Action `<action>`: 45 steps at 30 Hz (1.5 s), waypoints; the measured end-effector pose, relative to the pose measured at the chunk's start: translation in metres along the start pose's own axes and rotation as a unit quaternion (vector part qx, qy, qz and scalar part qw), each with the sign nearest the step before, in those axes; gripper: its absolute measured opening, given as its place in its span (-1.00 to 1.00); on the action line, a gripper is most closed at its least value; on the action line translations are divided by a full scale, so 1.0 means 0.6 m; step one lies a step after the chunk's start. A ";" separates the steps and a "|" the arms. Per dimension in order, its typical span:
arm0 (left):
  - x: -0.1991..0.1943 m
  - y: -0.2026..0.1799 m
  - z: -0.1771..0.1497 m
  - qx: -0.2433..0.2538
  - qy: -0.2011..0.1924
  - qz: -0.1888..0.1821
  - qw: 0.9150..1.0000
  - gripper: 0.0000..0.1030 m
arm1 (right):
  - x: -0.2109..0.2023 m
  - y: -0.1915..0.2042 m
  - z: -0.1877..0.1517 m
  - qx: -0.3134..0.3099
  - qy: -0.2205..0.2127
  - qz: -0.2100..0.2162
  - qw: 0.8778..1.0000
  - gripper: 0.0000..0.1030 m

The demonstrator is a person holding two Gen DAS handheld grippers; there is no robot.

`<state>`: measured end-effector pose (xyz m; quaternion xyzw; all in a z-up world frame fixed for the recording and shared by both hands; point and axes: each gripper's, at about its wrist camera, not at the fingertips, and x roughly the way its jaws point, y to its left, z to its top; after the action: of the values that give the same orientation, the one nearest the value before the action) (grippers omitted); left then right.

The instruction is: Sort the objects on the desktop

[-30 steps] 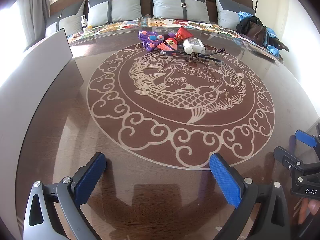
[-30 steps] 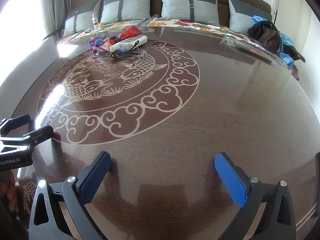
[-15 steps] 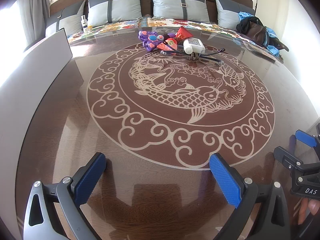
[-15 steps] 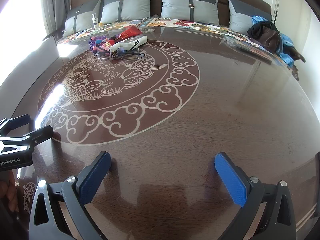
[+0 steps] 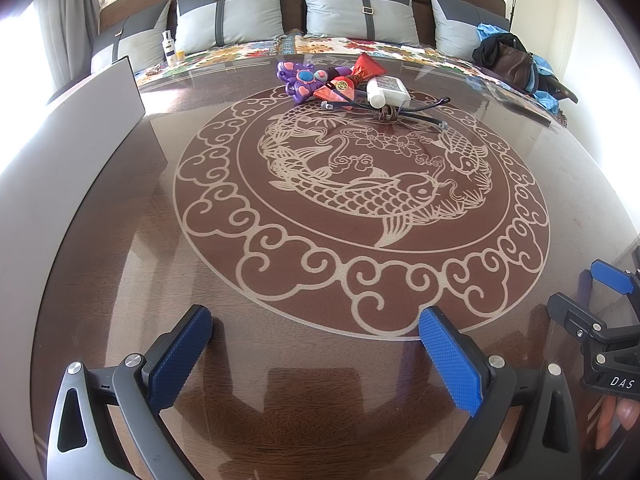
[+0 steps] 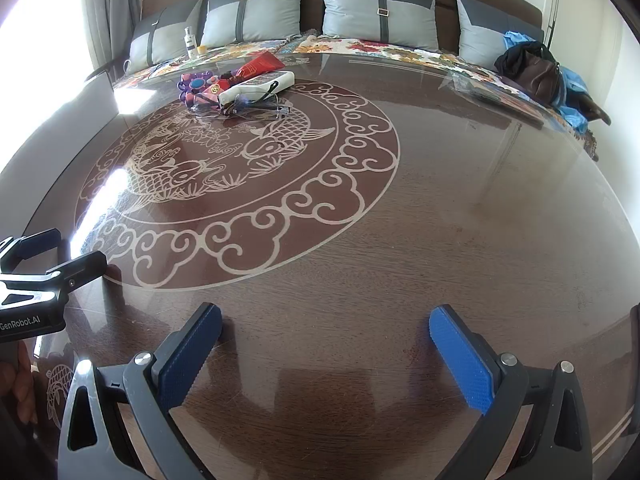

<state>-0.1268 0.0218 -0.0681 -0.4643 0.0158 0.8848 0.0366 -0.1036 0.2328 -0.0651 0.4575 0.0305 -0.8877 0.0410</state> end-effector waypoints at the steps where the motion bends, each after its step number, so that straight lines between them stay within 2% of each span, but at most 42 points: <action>1: 0.000 0.000 0.000 0.000 0.000 0.000 1.000 1.00 | 0.000 -0.001 0.000 0.000 0.000 0.000 1.000 1.00; 11: 0.000 0.000 0.000 0.001 0.000 0.000 1.000 1.00 | 0.000 -0.001 0.000 0.000 0.000 0.000 1.000 1.00; 15: 0.007 0.001 0.013 0.021 0.015 -0.011 1.000 1.00 | 0.000 0.000 0.000 0.000 0.000 0.000 1.000 1.00; 19: 0.031 0.031 0.057 0.007 0.038 -0.003 0.999 1.00 | -0.001 -0.001 -0.001 0.000 0.000 0.000 1.000 1.00; 22: 0.037 0.065 0.112 -0.026 0.021 -0.010 0.999 1.00 | -0.001 -0.001 -0.001 0.000 0.000 0.000 1.000 1.00; 24: 0.038 0.073 0.162 -0.024 0.002 -0.002 1.000 1.00 | 0.000 0.000 0.000 0.000 0.000 0.000 1.000 1.00; 29: 0.057 0.032 0.291 0.062 -0.034 0.029 0.997 1.00 | -0.001 -0.001 0.000 0.000 0.000 0.000 1.000 1.00; 33: 0.118 -0.025 0.362 0.155 -0.020 0.058 0.986 1.00 | -0.001 -0.001 0.000 0.000 0.000 0.000 1.000 1.00; 35: 0.153 -0.043 0.385 0.176 -0.004 0.060 0.983 1.00 | -0.001 -0.002 0.000 0.000 0.000 0.000 1.000 1.00; 38: 0.205 -0.053 0.411 0.174 0.027 0.053 0.983 1.00 | -0.001 -0.002 0.000 0.000 0.000 0.000 1.000 1.00; 41: 0.250 -0.053 0.417 0.161 0.060 0.027 0.985 1.00 | -0.001 -0.002 0.000 0.000 0.000 0.000 1.000 1.00; 43: 0.264 -0.043 0.419 0.134 0.073 -0.021 0.988 1.00 | -0.001 -0.002 0.000 0.000 0.000 0.000 1.000 1.00; 45: 0.265 -0.035 0.412 0.118 0.072 -0.046 0.989 0.81 | -0.001 -0.002 0.000 0.000 0.000 0.000 1.000 1.00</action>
<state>-0.4181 0.0662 -0.0581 -0.5190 0.1015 0.8386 0.1307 -0.1033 0.2338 -0.0646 0.4575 0.0310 -0.8877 0.0408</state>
